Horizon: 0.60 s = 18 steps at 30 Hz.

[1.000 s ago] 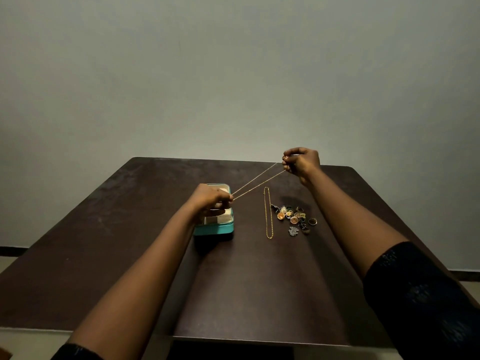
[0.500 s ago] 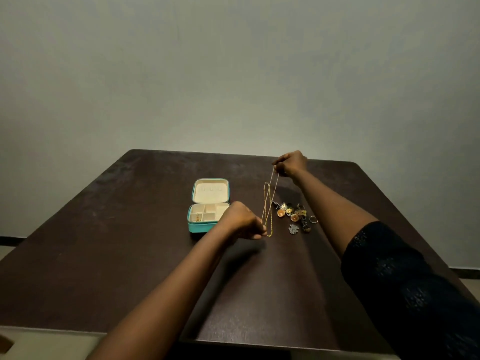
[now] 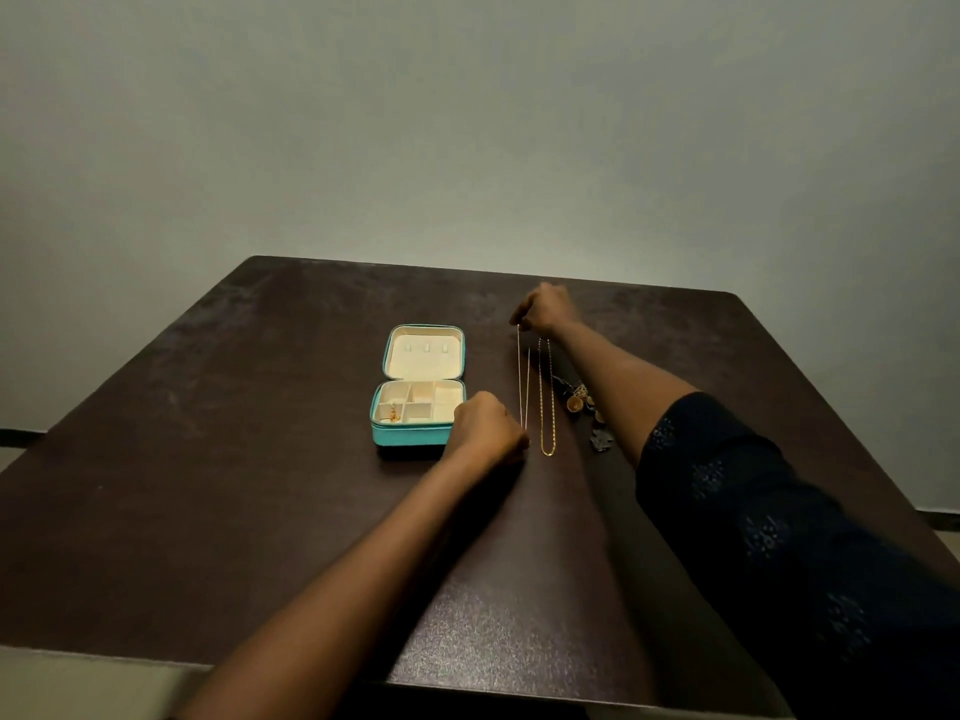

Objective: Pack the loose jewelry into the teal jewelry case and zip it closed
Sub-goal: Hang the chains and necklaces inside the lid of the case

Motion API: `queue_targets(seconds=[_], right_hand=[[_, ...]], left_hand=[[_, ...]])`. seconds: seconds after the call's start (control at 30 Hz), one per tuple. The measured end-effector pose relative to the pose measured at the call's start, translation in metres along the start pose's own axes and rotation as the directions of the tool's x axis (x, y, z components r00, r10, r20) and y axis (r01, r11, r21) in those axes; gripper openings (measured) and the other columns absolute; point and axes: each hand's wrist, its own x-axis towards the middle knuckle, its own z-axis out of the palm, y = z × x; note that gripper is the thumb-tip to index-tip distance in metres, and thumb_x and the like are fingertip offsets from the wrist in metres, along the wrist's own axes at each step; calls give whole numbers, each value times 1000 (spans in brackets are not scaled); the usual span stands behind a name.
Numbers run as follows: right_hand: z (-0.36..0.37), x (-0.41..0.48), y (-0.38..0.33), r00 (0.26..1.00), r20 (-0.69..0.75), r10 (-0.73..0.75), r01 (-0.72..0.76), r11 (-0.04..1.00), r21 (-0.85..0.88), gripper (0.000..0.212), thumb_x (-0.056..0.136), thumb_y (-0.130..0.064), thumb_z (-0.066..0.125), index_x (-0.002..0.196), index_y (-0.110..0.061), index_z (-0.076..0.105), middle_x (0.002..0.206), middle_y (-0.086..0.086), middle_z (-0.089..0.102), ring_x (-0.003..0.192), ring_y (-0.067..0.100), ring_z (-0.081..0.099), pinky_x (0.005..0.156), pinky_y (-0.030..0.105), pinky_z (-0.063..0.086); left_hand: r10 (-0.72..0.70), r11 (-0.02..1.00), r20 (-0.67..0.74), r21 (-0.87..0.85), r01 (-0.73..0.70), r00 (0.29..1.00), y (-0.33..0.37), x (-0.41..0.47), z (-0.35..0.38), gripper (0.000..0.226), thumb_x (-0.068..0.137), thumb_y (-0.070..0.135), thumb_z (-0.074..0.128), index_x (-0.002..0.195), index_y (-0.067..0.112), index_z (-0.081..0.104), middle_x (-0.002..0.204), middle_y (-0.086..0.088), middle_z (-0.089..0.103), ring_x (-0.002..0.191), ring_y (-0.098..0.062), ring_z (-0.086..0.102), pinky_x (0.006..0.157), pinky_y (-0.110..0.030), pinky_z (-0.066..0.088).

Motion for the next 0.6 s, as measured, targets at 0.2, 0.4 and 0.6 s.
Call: queue_targets(seconds=[0.2, 0.4, 0.6], right_hand=[[10, 10, 9, 997, 70, -40, 53, 980, -190, 19, 84, -6, 62, 95, -16, 75, 107, 14, 69, 93, 29, 66, 83, 42, 56], [12, 11, 14, 998, 65, -18, 34, 967, -251, 25, 85, -9, 61, 109, -6, 68, 114, 17, 61, 102, 35, 60, 88, 42, 53], [12, 10, 14, 998, 55, 10, 5, 965, -263, 25, 89, -7, 55, 111, 2, 61, 114, 21, 61, 102, 36, 60, 89, 43, 52]], left_hand=[[11, 1000, -51, 18, -10, 999, -3, 2, 13, 19, 82, 16, 64, 95, 2, 69, 103, -16, 67, 94, -30, 64, 75, -34, 51], [20, 998, -60, 61, -16, 998, -1, 0, 15, 21, 78, 18, 69, 93, 2, 68, 101, -17, 67, 92, -28, 65, 67, -31, 46], [45, 998, -21, 41, -44, 999, 0, 2, 12, 26, 74, 20, 78, 92, 3, 70, 100, -15, 69, 98, -28, 63, 79, -33, 49]])
